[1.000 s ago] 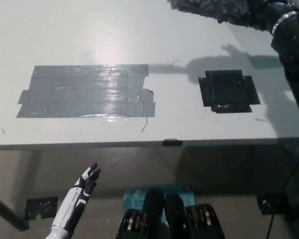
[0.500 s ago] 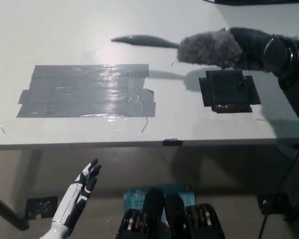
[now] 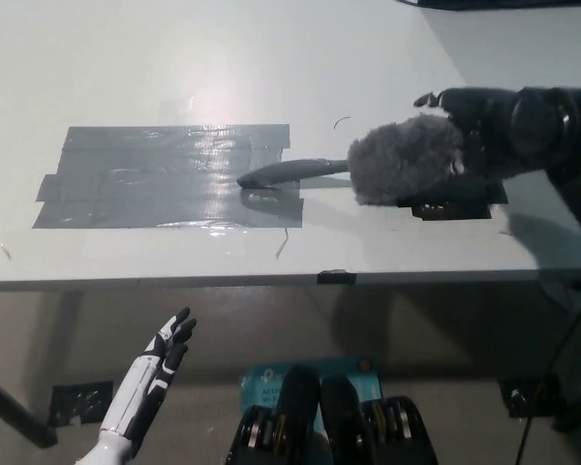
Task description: A person hands a grey duster to the robot and the robot grabs it with its right hand and places it on the black marked spot infron tof it on the desk
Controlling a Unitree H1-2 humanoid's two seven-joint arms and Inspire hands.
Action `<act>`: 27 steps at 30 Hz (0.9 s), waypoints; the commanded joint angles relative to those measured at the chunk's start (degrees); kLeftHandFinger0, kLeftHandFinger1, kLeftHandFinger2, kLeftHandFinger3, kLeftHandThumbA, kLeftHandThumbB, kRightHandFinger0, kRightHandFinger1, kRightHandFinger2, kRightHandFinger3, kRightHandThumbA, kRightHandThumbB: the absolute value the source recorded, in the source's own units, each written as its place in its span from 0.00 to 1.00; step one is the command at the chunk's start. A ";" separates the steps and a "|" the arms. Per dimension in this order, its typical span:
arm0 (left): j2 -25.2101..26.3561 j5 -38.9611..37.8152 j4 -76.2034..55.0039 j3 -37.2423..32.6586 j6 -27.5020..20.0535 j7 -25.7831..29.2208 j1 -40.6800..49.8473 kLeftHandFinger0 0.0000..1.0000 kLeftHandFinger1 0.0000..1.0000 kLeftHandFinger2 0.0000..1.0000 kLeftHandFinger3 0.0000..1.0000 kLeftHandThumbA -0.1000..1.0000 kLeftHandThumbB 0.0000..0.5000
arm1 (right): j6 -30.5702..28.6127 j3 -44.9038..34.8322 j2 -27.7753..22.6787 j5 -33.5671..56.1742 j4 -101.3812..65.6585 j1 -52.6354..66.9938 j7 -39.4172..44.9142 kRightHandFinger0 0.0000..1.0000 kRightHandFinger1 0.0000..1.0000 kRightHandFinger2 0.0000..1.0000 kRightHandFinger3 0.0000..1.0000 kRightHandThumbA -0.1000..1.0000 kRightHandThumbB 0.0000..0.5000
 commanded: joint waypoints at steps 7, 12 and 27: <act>1.05 0.84 -1.45 -0.17 -0.52 -1.12 -1.34 1.00 1.00 1.00 1.00 0.92 0.27 | 9.83 -12.02 -7.04 18.99 -17.50 -6.91 18.09 1.00 1.00 1.00 1.00 0.70 1.00; 1.15 0.15 -1.31 -0.09 -0.35 -1.51 -1.67 1.00 1.00 1.00 1.00 0.89 0.34 | 12.67 -18.38 -9.30 25.51 -24.16 -7.48 20.67 1.00 1.00 1.00 1.00 0.71 1.00; 0.60 -0.41 -1.14 -0.29 0.01 -1.57 -1.67 1.00 1.00 1.00 1.00 0.92 0.39 | 12.67 -43.64 1.44 36.60 -79.84 31.10 0.92 1.00 1.00 1.00 1.00 1.00 0.77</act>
